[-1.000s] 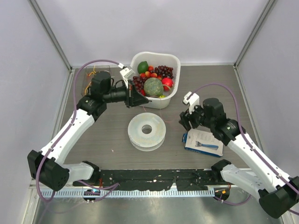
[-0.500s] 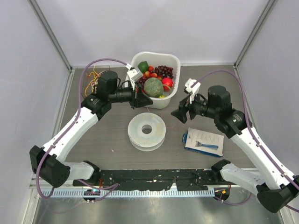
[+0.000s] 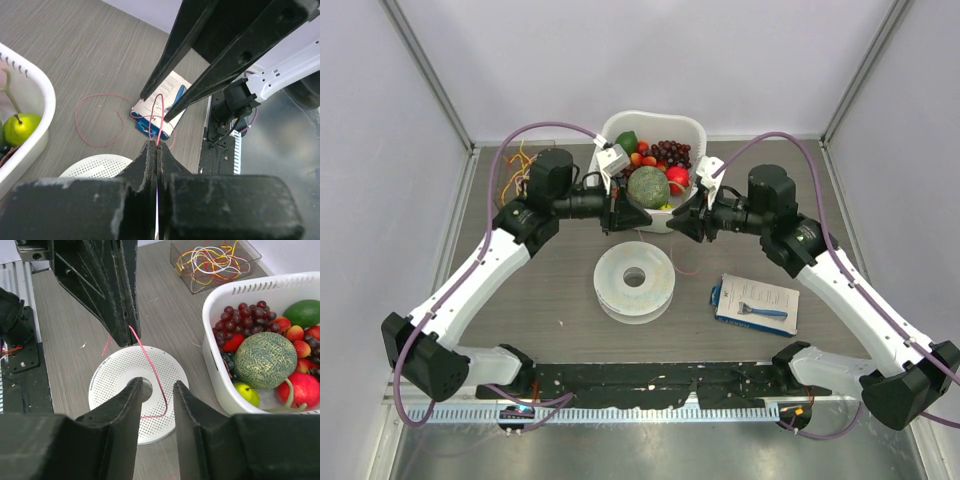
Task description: Wrap the cables
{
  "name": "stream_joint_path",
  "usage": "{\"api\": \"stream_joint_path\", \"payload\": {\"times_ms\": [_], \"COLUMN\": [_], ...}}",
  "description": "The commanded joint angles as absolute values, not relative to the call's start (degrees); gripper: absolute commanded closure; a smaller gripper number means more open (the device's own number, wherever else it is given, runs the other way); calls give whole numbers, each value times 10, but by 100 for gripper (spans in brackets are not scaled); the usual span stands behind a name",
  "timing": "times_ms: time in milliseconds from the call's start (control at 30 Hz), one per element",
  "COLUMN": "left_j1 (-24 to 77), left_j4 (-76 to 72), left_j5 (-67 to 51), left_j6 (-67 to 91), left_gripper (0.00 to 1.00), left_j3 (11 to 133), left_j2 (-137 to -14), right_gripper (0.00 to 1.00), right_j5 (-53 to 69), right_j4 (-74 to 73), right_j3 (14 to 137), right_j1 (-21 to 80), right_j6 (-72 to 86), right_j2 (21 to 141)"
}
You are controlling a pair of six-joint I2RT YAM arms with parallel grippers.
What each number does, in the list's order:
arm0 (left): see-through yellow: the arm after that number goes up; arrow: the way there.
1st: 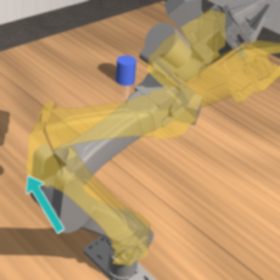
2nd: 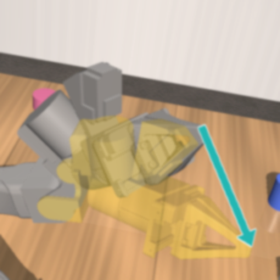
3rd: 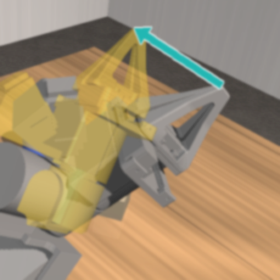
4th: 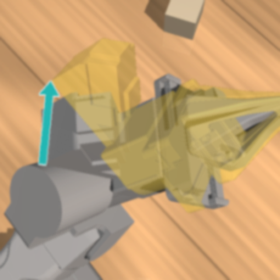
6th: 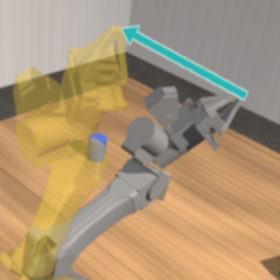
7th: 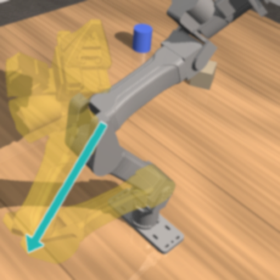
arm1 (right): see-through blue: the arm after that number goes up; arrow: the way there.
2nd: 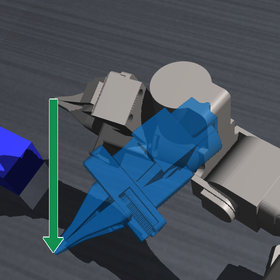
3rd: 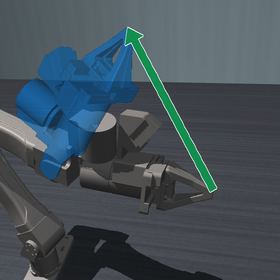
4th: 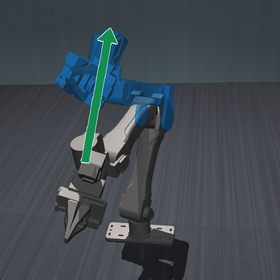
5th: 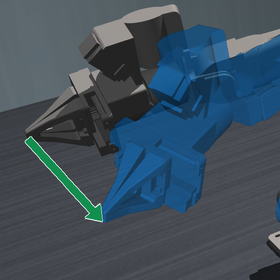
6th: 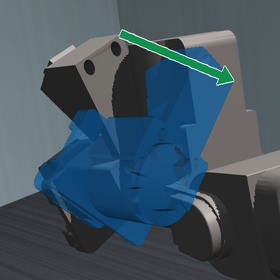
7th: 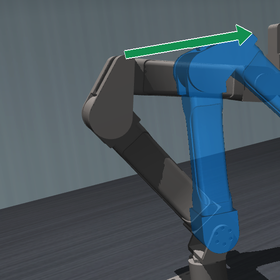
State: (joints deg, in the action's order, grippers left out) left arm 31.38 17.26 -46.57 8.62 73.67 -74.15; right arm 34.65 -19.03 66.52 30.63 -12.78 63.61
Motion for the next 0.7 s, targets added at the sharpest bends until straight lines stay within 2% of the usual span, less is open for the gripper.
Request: {"api": "stream_joint_path", "payload": {"times_ms": [0,133,167,433,667], "left_j1": [316,312,311,308,308], "left_j4": [128,53,27,-167,-227], "left_j5": [-500,-511,-509,-430,-388], "left_j6": [104,172,202,356,418], "left_gripper": [100,100,100,100,100], "left_j3": [751,729,723,663,643], "left_j2": [-726,-721,-720,-708,-720], "right_gripper": [71,98,99,99,98], "right_j5": [370,374,374,380,341], "right_j4": [-132,-115,-110,-64,-25], "right_j3": [656,653,650,623,627], "right_j1": [315,324,330,365,368], "right_j6": [-139,-125,-118,-51,12], "right_j2": [636,643,643,643,655]}}
